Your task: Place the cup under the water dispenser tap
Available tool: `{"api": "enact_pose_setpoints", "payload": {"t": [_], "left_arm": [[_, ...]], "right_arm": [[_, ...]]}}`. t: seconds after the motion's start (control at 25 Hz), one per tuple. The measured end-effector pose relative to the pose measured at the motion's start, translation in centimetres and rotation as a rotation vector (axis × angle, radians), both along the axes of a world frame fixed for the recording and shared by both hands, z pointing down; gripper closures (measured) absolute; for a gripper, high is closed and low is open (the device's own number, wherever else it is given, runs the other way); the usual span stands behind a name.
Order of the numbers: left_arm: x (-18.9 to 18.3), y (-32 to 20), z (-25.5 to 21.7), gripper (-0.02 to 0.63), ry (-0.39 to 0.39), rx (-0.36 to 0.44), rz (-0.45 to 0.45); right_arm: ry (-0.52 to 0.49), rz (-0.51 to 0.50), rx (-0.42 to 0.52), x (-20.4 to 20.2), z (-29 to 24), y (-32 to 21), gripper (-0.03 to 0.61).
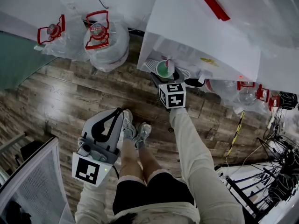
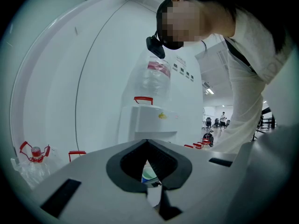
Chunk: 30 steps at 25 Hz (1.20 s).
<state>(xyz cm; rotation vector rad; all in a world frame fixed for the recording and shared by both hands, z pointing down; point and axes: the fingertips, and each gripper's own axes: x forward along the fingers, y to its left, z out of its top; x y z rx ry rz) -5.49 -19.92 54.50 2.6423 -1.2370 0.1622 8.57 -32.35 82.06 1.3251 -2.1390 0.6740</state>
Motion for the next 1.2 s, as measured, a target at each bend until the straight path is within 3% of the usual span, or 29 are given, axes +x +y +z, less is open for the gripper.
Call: {"api": "enact_pose_setpoints", "payload": {"t": [0.36,0.76,0.84,1.08,1.2], "left_arm": [[0.8,0.8,-1.2,0.609,-0.01,0.019,0.003],[2.7,1.6,-3.0,0.609,-0.014,0.046,0.066],[2.9,1.9,-3.3,0.609,-0.013,0.049,0.08],[2.8,2.8,-4.6,0.609,-0.001,0.07,0.117],[2.5,3.4,-5.4,0.609,0.002,0.077,0.134]], "right_arm": [[-0.046,0.034,0.028,1.1,-1.8,1.5,0.184],[-0.108,0.049,0.07,1.8,-5.6,4.3,0.197],[-0.096,0.055,0.096,2.0,-6.6,4.9,0.257],[-0.025,0.101,0.194,2.7,-10.2,6.7,0.551],[-0.029,0.12,0.229,2.7,-12.1,7.6,0.569]]}}
